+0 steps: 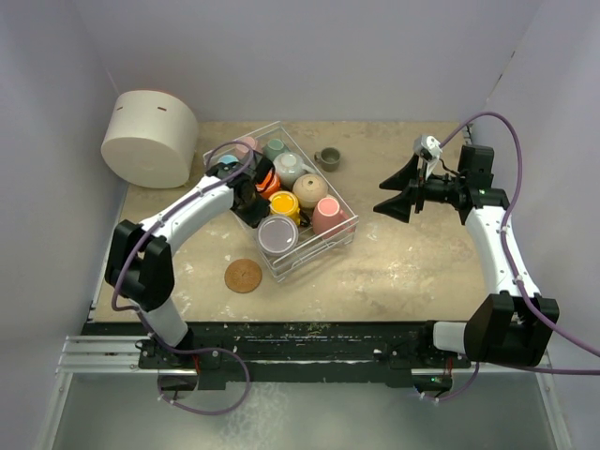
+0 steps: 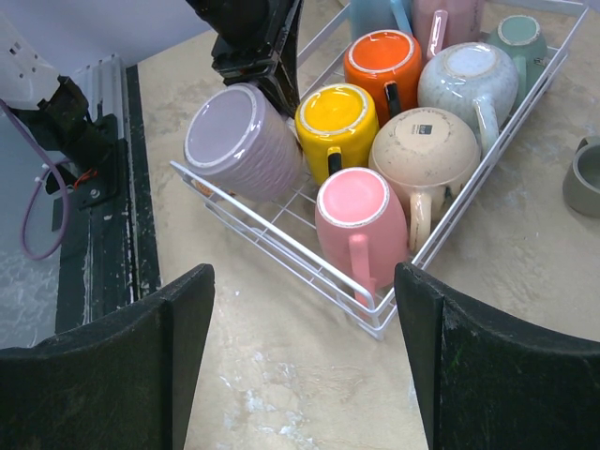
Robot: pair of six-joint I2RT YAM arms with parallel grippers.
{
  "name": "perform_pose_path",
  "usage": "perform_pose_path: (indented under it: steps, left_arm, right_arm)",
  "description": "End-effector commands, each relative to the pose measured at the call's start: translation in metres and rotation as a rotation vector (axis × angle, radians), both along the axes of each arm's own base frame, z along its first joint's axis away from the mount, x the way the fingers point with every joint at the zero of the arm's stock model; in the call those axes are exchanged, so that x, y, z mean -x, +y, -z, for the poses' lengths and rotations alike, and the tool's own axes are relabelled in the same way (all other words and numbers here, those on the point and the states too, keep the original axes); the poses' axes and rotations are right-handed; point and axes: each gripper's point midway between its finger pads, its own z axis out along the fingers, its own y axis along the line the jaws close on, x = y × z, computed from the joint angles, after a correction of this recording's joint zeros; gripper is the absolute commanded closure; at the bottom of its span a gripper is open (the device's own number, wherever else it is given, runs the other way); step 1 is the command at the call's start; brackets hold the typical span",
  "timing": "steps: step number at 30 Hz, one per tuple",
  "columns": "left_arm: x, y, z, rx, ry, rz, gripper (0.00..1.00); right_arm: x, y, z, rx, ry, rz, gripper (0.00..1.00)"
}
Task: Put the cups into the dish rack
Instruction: Turn the cup upside down in the dish rack.
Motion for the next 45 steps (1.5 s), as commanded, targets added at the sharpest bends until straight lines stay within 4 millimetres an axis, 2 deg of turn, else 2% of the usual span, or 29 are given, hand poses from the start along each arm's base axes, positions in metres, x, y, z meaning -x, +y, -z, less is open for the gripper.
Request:
perform_pose_path:
  steps: [1,10,17,24,29,32,45]
  left_arm:
    - [-0.008,-0.021,-0.014,0.084,-0.011,0.016,1.0]
    - [-0.007,-0.024,0.004,0.074,0.034,0.04,0.87]
    - [-0.004,-0.027,0.013,0.079,0.059,0.05,0.69]
    - [-0.003,-0.026,0.006,0.083,0.048,0.049,0.4]
    - [-0.002,-0.022,-0.006,0.08,0.021,0.046,0.29]
    - [0.0,-0.017,-0.016,0.072,-0.005,0.047,0.25]
    - [0.012,0.001,-0.05,0.07,-0.135,0.074,0.23]
  right_arm:
    - [0.005,0.001,-0.011,-0.011,-0.049,-0.015,0.21]
    - [0.004,0.001,-0.011,-0.005,-0.054,-0.008,0.21]
    - [0.004,0.0,-0.01,-0.003,-0.053,-0.005,0.21]
    - [0.003,0.0,-0.01,0.0,-0.053,-0.002,0.21]
    - [0.002,0.0,-0.009,0.003,-0.053,0.001,0.21]
    - [0.002,-0.001,-0.009,0.007,-0.054,0.005,0.21]
    - [-0.002,-0.003,-0.005,0.02,-0.049,0.016,0.21]
